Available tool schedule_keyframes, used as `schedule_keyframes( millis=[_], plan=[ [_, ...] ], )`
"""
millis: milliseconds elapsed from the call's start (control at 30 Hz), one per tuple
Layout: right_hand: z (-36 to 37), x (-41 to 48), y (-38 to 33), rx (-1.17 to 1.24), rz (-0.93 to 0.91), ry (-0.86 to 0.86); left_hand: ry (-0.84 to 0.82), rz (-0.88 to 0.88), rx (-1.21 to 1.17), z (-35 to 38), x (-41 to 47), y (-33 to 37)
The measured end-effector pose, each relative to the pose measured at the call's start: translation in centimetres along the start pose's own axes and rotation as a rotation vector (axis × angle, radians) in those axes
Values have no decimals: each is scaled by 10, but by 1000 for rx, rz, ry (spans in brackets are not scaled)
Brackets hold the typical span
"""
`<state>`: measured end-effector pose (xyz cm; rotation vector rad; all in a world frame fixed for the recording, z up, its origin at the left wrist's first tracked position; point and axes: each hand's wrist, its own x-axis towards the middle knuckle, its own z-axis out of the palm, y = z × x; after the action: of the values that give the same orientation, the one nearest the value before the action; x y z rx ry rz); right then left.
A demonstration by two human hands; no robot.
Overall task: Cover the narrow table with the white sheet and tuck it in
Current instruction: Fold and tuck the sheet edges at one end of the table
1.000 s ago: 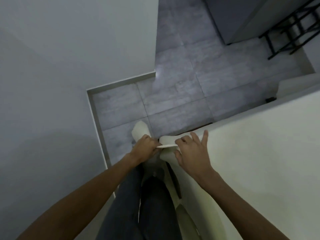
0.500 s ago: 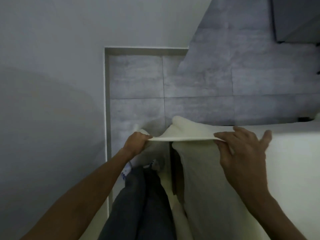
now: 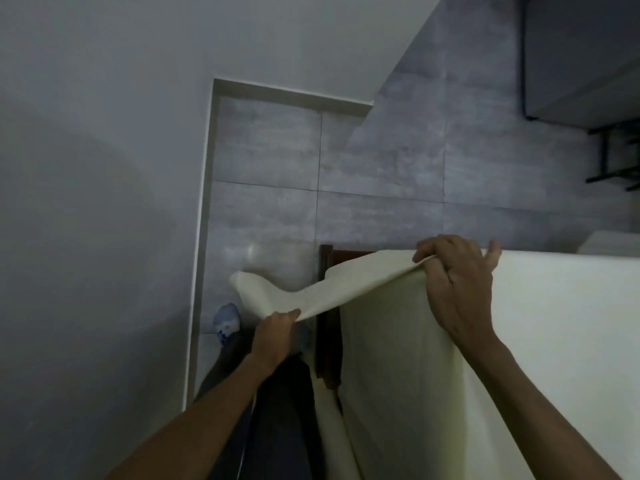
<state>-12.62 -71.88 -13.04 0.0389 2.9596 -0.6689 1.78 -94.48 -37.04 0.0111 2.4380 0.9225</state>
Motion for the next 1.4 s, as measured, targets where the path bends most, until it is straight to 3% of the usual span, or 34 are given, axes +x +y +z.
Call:
schedule_keyframes(
  millis=[200,400,433,500,567,633,700,800,1133,1267,1400],
  plan=[
    [6,1,5,-80,-8,-2,2,-172,-230,47,-23,48],
    [3,2,12,-110,-40,-58,-312,-192,-322,63,-4,68],
    [3,2,13,-106,-48,-66,-231,-250,-354,55,3,76],
    [3,1,15,-90,-68,-67,97,-368,-620,19,16,108],
    [4,0,16,-91,-92,-51,252,-273,-902,-25,32,153],
    [6,-2,18,-108,-113,-48,204,-41,-1056,-47,52,193],
    [8,-3,21,-118,-122,-44,115,142,-1039,-48,73,221],
    [11,-3,22,-119,-129,-23,149,204,-925,-30,94,228],
    [11,-3,19,-109,-88,-14,178,-18,-1095,-1,101,216],
    [12,-4,18,-112,-82,-10,70,-204,-1136,14,105,205],
    [15,-4,20,-126,-81,-4,-74,-344,-1255,114,135,140]
  ],
)
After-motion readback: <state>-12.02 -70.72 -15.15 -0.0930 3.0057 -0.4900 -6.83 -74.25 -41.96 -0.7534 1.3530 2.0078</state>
